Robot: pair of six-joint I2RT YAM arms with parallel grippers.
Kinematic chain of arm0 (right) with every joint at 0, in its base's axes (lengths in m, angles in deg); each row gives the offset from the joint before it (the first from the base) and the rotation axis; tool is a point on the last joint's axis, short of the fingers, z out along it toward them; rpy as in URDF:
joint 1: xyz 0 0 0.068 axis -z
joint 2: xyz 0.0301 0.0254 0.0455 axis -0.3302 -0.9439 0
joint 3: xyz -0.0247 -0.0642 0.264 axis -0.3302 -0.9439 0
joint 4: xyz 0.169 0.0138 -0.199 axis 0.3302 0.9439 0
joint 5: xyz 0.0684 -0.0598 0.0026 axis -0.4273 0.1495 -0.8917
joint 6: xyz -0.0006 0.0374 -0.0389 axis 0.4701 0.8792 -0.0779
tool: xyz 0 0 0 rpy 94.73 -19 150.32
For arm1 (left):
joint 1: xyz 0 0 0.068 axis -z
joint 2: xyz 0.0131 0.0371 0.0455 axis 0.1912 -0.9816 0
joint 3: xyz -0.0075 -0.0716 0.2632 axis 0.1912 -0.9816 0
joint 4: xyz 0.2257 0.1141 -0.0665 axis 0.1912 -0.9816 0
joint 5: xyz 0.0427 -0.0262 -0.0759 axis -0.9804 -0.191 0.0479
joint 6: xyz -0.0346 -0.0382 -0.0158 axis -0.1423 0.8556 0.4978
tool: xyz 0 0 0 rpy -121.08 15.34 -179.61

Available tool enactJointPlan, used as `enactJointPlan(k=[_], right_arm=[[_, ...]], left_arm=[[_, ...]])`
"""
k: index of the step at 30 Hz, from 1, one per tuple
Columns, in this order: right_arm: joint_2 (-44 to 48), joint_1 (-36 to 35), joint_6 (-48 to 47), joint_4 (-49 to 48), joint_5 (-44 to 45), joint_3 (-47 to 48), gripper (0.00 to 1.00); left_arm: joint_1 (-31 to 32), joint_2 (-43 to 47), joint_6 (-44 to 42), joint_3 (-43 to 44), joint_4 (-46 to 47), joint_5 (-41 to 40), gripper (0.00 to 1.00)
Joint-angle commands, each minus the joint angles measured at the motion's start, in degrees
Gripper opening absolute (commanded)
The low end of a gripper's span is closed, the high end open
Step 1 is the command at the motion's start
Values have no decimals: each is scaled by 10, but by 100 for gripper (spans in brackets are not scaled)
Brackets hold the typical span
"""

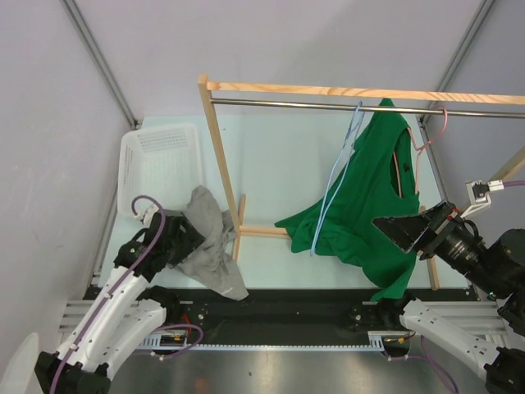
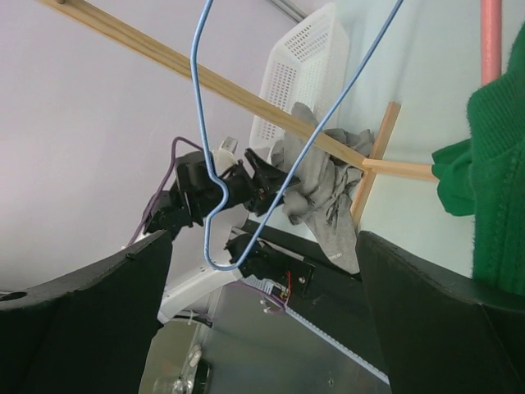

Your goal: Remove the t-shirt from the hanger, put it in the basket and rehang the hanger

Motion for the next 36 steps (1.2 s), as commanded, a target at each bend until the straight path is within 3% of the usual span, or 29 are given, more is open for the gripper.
enactJointPlan(k=[1,7,13,20,21,22,24,29,30,36], right_arm=[[3,-3,1,-26,-10,3,99],[0,-3,1,-29,-17,0,100],[9,-3,7,-29,-13,-7,100],[14,-2,14,-31,-16,-5,99],[16,-2,14,-30,-16,-3,100],[17,-2,13,-28,-15,-2,100],[17,-2,14,-26,-15,1,100],[18,-1,12,-15,-10,7,99],[18,-2,12,-14,-10,9,100],[11,-2,7,-12,-8,20,100]], left_arm=[[3,24,122,-8,-54,-31,100],[2,-15,123,-23,-2,-22,100],[-1,-127,124,-13,30,-39,100],[-4,-179,177,-91,118,-24,96],[-4,-179,181,-100,126,-25,91],[-6,-178,183,-109,135,-25,77],[-8,-171,183,-125,151,-22,61],[-8,-87,158,-115,130,-27,4],[-8,-72,154,-107,120,-34,0],[-7,32,73,9,59,-47,0]])
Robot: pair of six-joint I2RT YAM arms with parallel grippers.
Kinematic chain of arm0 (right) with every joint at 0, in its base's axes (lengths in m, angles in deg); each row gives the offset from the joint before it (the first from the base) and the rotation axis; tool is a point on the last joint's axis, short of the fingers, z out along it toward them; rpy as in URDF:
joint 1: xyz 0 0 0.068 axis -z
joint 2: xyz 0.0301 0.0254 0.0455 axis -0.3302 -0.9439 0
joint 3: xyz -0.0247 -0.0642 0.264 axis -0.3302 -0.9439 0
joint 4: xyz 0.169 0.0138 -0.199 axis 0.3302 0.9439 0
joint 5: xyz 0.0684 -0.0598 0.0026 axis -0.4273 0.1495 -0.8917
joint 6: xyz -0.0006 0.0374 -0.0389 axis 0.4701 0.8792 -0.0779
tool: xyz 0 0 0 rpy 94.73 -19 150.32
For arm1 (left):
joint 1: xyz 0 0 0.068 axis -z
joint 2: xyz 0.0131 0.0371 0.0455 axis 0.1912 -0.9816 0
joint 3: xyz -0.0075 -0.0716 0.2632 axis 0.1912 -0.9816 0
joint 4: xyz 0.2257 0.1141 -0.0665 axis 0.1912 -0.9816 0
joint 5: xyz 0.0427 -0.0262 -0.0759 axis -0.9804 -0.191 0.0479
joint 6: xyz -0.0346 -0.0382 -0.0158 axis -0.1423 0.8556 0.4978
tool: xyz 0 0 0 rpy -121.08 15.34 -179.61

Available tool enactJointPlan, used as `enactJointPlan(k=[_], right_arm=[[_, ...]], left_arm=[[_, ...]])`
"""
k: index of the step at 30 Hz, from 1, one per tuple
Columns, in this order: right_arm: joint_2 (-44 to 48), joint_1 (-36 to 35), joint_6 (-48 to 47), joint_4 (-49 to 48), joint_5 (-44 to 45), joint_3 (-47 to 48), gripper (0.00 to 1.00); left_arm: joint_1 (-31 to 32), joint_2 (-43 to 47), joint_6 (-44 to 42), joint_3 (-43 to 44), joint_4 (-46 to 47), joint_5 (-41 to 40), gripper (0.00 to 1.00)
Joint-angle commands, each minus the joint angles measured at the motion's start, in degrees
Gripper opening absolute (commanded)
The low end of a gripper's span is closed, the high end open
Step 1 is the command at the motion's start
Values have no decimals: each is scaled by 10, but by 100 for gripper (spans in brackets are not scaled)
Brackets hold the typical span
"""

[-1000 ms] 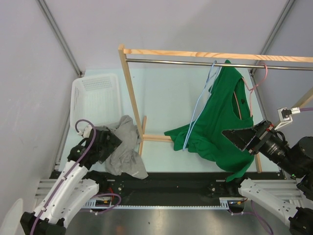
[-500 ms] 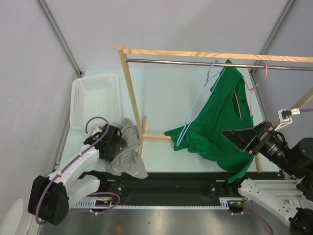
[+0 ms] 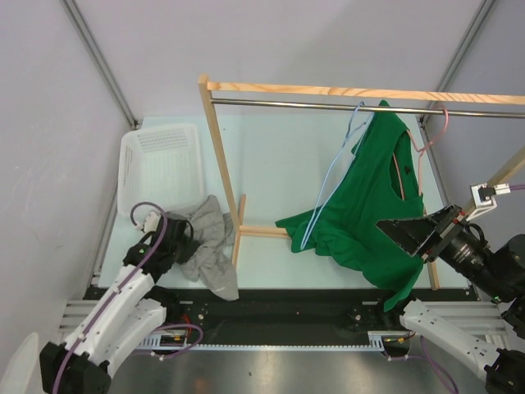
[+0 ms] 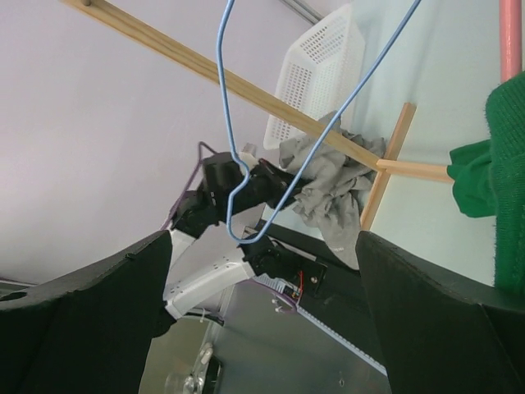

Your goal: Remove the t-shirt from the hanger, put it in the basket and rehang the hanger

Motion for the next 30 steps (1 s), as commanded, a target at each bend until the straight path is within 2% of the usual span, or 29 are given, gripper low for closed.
enactJointPlan(k=[1,5,8,13,15,16,18,19,21,26,30], right_arm=[[-3,-2,-8,-5,1,23,100],[-11,-3,-12,3,10,35,100],[-8,-2,-12,3,16,37,100],[-2,-3,-15,8,28,46,100],[-2,-3,-17,12,29,51,100],[-1,-3,-17,13,30,52,100],[1,-3,-17,12,31,52,100],[2,-3,-17,12,32,52,100],[6,-3,-16,15,32,52,100],[9,-3,-15,19,32,53,100],[6,-3,-15,15,29,51,100]], left_arm=[[-2,61,-79,118,-24,-25,0],[-3,50,-156,239,-25,-47,0],[-3,9,-223,328,3,-72,0],[-25,-106,-329,493,41,-141,0],[-68,-140,-377,522,66,-123,0],[-90,-176,-387,545,84,-81,0],[-140,-215,-401,568,90,-60,0],[-153,-263,-406,590,92,-53,0],[-185,-314,-413,619,81,-1,0],[-199,-452,-430,646,74,64,0],[-199,-526,-416,614,69,66,0]])
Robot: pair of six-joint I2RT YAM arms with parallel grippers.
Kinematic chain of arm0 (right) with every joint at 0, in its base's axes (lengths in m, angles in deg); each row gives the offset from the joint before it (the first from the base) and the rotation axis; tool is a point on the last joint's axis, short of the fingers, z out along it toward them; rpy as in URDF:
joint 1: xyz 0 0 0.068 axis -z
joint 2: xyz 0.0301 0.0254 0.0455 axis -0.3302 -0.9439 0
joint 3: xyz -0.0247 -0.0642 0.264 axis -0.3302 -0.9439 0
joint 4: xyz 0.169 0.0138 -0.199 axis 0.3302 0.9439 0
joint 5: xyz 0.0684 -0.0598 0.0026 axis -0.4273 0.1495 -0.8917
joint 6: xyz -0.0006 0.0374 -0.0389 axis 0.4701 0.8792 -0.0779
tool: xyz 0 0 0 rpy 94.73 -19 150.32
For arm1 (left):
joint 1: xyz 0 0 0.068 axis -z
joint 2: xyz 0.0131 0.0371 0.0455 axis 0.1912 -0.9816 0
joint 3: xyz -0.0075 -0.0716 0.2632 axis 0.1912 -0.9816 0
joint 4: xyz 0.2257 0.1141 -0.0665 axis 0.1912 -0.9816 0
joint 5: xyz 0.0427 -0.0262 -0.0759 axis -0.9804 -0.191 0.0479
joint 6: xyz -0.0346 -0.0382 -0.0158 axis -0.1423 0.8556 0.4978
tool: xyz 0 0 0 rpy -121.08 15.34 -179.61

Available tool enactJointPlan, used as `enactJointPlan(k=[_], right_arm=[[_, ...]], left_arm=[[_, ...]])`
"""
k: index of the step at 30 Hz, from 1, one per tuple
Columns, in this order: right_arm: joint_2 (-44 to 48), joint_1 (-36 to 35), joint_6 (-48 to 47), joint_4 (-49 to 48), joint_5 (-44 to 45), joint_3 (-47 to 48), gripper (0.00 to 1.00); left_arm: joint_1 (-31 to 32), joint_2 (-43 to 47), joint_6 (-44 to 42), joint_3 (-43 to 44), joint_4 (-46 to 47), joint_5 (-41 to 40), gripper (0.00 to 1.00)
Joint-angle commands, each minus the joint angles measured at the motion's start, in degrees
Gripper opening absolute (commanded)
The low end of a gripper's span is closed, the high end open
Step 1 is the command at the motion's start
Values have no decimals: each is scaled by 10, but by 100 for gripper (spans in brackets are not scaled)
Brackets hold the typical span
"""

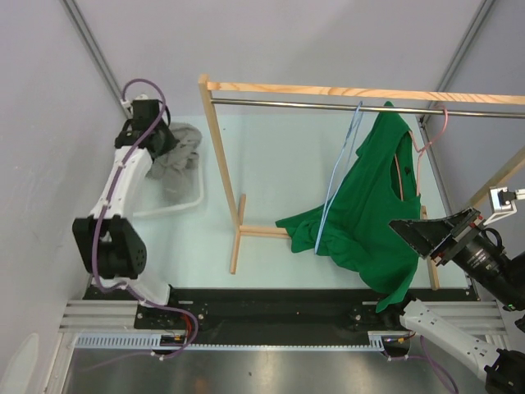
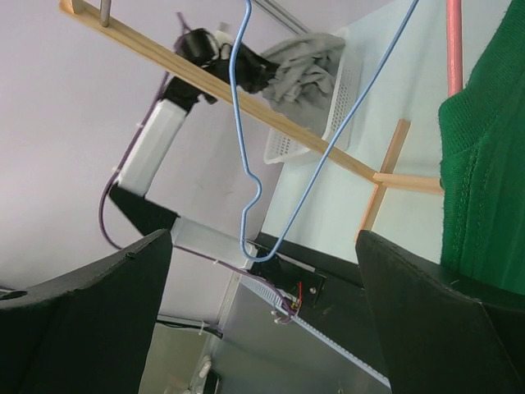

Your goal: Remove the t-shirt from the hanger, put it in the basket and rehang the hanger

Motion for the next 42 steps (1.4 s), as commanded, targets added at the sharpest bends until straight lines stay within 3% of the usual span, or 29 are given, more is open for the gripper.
enactJointPlan(k=[1,7,22,23,25,26,28,29,33,36,42], right_arm=[[3,-3,-8,-8,0,12,100],[0,-3,-6,-11,-5,11,100],[-1,-4,-16,0,-5,35,100],[-1,-4,-17,3,-5,38,100],[-3,-4,-24,10,-7,52,100],[-8,-4,-29,13,-15,57,100],[-15,-4,-46,17,-27,75,100],[-22,-4,-53,19,-38,81,100],[-44,-4,-84,39,-35,117,100],[-61,-6,-106,54,-7,138,100],[-125,-18,-179,103,135,189,100]], left_arm=[[-2,-59,-4,-22,-1,43,0],[-20,-125,-5,-41,-5,47,0],[-35,-104,11,-54,-25,14,0],[-35,-88,16,-59,-25,8,17],[-35,-61,28,-87,-16,5,39],[-35,-26,30,-97,-5,9,56],[-35,8,24,-121,7,27,73],[-34,24,20,-126,10,43,87],[-21,122,14,-138,0,71,88],[30,179,10,-160,9,87,88],[253,323,3,-260,59,83,78]])
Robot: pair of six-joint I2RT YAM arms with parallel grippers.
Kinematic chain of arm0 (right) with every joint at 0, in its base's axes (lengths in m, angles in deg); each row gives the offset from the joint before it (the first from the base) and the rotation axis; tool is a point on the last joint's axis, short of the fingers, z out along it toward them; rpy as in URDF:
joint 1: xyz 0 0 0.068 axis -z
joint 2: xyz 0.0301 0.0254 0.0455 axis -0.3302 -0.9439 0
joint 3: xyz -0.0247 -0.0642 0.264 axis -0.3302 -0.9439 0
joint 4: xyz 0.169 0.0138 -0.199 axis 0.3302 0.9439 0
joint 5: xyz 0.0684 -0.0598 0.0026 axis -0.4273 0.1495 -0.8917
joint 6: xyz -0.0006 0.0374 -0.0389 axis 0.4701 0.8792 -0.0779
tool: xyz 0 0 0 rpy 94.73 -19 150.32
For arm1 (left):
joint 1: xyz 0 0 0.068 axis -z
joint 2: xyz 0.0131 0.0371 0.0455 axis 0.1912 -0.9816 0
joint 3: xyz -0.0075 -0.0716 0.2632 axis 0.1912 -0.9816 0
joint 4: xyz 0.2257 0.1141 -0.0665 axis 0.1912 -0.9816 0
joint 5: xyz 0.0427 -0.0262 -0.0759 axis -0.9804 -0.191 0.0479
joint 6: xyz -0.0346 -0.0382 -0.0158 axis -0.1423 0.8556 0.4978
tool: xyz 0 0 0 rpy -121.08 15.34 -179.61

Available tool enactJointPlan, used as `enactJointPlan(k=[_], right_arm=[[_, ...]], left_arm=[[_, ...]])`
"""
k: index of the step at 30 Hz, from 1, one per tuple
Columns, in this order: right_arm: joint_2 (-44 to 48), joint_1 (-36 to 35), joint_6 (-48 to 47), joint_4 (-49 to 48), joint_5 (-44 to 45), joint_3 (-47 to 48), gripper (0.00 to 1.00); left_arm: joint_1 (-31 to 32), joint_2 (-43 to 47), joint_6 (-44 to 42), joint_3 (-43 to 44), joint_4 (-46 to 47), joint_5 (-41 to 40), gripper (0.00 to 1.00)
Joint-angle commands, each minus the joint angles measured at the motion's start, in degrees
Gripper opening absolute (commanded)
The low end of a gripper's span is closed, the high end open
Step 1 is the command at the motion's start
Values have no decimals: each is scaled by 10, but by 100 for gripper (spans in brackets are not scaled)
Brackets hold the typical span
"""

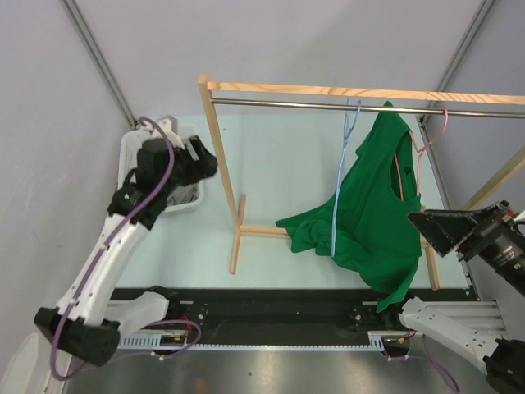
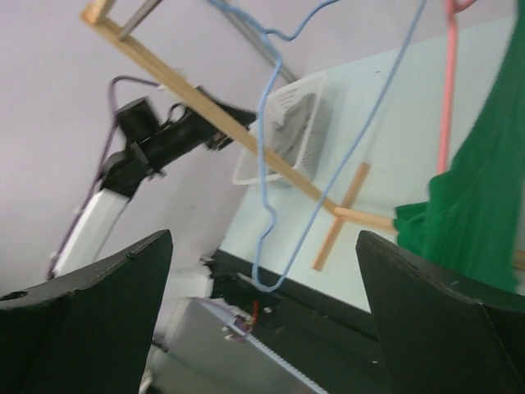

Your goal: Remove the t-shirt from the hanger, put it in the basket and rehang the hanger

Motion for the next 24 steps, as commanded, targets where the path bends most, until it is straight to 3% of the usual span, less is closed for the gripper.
enactJointPlan(k=[1,8,13,16,20,24], right_arm=[[-62,-11,-74,47,145,40,100],[-130,-36,-132,64,270,84,92],[-145,-39,-150,70,311,89,86],[-153,-39,-175,80,343,82,85],[-177,-39,-198,69,350,65,82],[-189,-39,-195,43,326,53,69]], left_arm=[[114,93,-6,-86,42,20,77],[217,228,26,-203,60,63,69],[253,291,19,-173,-51,-17,70],[253,324,19,-169,-45,4,70],[253,337,24,-196,3,94,69],[260,345,46,-239,93,173,63]])
